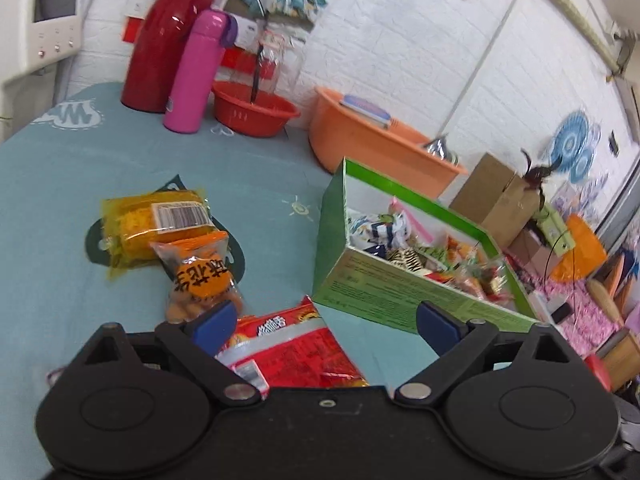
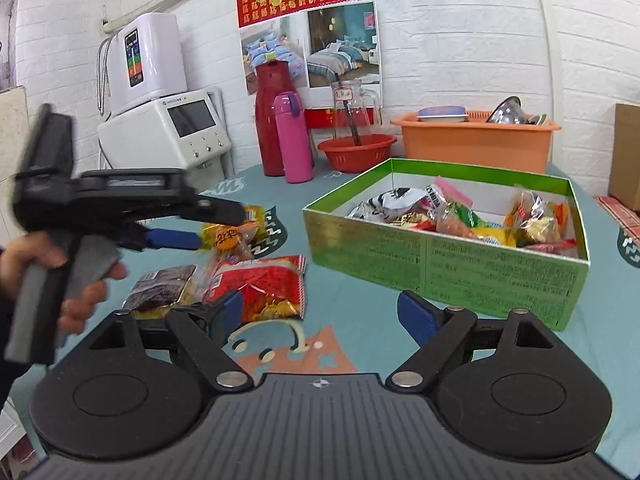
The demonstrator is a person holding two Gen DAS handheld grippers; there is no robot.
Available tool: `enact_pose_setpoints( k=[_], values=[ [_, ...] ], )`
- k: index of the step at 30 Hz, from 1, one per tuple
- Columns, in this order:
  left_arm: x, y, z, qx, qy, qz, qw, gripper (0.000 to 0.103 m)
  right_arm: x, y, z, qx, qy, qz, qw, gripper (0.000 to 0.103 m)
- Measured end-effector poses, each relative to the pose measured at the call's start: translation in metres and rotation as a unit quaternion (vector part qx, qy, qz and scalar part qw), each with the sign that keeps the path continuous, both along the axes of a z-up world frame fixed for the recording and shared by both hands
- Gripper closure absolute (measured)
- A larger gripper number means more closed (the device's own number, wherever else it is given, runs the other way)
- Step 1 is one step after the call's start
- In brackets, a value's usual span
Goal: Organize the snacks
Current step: 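Reach both tools to the red snack bag and close the left tool on it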
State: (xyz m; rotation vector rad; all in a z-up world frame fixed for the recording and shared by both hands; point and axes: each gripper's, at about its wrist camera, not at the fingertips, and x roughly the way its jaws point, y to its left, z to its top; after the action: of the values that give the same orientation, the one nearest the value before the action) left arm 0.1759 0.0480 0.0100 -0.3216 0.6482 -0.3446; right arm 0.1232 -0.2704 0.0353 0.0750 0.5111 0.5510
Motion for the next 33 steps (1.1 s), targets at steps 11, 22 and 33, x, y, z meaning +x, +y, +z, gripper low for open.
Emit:
enact_pose_setpoints(
  k=[11,22,33],
  values=[
    [0.002,-0.014,-0.029,-0.002,0.078,-0.03,0.9965,0.0,-0.01,-0.018,-0.015,0.017,0.034,-0.011,0.999,0.0],
    [-0.038,-0.018,-0.03,-0.061,0.057,-0.001,0.9965,0.0,-0.01,-0.019,-0.033,0.009,0.055,0.006,0.998,0.0],
    [-0.021,-0.012,-0.039,-0.098,0.078,0.003,0.9921,0.013,0.063,0.025,-0.038,-0.039,0.066,0.095,0.992,0.0]
  ],
)
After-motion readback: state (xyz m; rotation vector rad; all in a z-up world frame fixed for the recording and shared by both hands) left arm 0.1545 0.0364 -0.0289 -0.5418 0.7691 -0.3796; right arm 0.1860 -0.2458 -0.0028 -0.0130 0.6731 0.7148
